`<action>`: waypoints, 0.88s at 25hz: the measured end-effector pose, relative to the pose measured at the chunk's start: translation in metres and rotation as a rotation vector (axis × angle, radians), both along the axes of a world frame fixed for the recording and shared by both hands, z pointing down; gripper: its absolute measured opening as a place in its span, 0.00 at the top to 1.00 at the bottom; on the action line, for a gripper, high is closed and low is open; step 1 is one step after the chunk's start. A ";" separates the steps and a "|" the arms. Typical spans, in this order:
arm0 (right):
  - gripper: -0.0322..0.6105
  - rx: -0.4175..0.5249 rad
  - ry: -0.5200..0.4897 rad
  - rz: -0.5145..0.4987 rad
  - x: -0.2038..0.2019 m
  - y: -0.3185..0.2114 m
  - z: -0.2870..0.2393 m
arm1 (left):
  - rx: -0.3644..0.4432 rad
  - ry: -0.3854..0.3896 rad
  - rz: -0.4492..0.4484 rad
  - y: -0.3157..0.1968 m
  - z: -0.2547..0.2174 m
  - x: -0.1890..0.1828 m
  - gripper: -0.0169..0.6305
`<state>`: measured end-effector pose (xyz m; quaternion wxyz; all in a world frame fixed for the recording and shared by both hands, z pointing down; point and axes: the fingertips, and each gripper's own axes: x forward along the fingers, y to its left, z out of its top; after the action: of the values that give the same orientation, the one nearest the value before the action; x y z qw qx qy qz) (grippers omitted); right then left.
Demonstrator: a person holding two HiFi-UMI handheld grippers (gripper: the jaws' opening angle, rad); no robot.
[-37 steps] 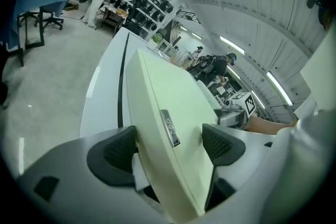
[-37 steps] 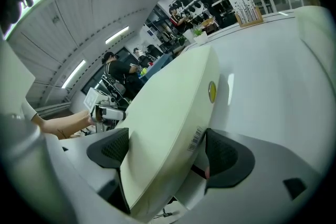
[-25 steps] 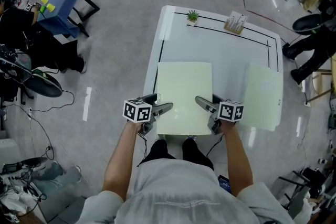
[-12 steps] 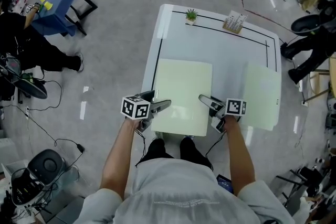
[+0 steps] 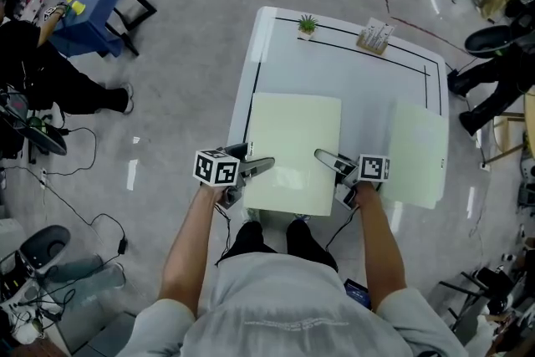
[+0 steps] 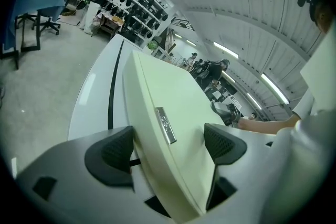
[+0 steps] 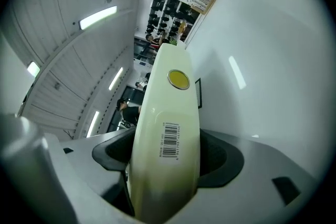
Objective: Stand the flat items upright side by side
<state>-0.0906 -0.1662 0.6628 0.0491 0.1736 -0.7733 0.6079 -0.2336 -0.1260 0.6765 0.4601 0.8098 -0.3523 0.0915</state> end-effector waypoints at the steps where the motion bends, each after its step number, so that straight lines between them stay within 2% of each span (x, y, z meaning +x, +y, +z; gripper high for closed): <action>1: 0.36 0.024 0.000 -0.012 0.000 0.000 -0.002 | -0.003 0.008 0.008 0.000 -0.001 0.000 0.33; 8: 0.36 0.259 0.002 -0.142 0.000 0.007 -0.017 | -0.015 0.045 0.157 0.007 -0.003 0.008 0.32; 12: 0.36 0.288 -0.028 -0.103 0.004 0.004 -0.018 | -0.021 0.063 0.176 0.007 -0.003 0.012 0.32; 15: 0.36 0.297 -0.079 -0.051 0.007 -0.001 -0.026 | -0.024 0.095 0.157 0.002 -0.007 0.015 0.32; 17: 0.36 0.293 -0.113 -0.027 0.012 -0.004 -0.033 | -0.017 0.172 0.108 -0.003 -0.015 0.019 0.32; 20: 0.36 0.253 -0.179 -0.021 0.020 -0.003 -0.036 | -0.003 0.340 0.035 -0.008 -0.029 0.022 0.32; 22: 0.36 0.245 -0.232 -0.043 0.023 0.002 -0.040 | 0.002 0.396 0.041 -0.006 -0.032 0.025 0.32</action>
<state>-0.0678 -0.1640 0.6224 -0.0489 0.0905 -0.8456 0.5238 -0.2087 -0.1322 0.6443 0.5175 0.8195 -0.2386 -0.0607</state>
